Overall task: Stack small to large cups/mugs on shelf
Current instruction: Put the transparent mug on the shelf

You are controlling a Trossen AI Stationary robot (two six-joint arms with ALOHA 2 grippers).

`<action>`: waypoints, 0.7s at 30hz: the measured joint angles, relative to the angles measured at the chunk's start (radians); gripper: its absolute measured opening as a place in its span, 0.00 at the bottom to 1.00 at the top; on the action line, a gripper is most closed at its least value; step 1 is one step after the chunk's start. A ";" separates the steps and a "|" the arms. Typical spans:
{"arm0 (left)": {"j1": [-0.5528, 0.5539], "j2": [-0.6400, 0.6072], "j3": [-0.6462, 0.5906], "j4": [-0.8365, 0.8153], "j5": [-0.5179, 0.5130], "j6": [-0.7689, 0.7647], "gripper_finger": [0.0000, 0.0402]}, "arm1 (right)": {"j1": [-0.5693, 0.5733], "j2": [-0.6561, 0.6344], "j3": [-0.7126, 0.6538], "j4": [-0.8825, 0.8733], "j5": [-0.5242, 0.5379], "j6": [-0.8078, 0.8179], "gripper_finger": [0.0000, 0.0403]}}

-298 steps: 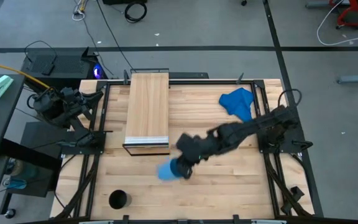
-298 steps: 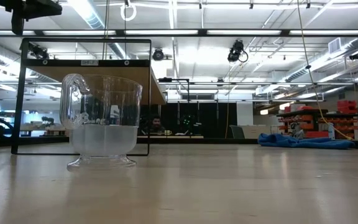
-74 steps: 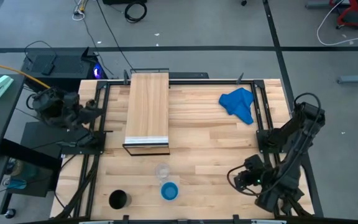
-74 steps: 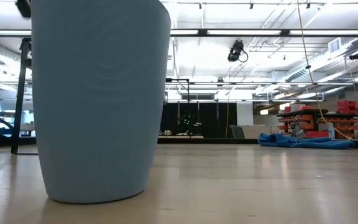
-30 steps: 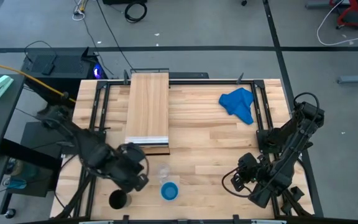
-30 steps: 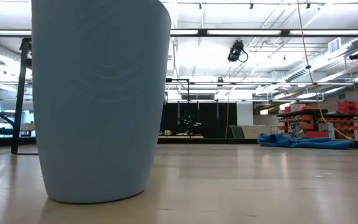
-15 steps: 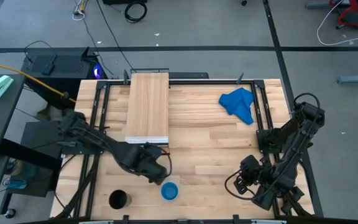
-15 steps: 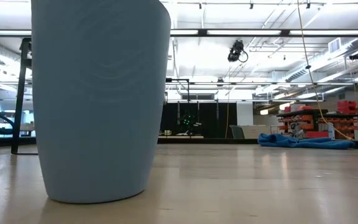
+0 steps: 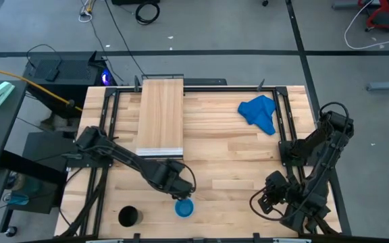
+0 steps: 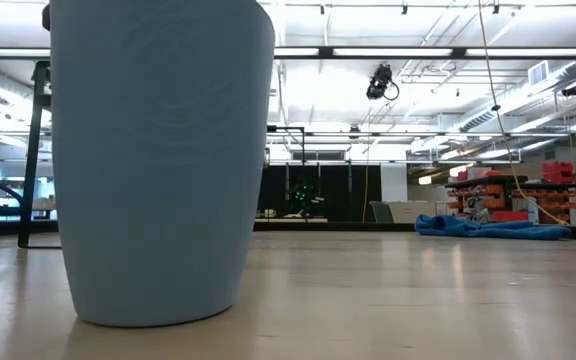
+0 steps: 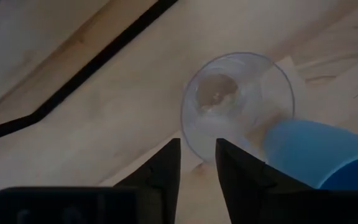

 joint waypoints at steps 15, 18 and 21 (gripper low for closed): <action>0.020 0.028 0.000 0.002 -0.025 0.027 0.35 | 0.000 0.000 0.000 0.013 0.000 -0.002 0.19; 0.021 0.041 0.000 0.005 -0.026 0.027 0.34 | 0.000 0.000 0.000 0.014 0.000 -0.002 0.19; 0.022 0.053 0.000 0.014 -0.027 0.027 0.32 | 0.000 0.000 0.000 0.020 0.000 -0.003 0.19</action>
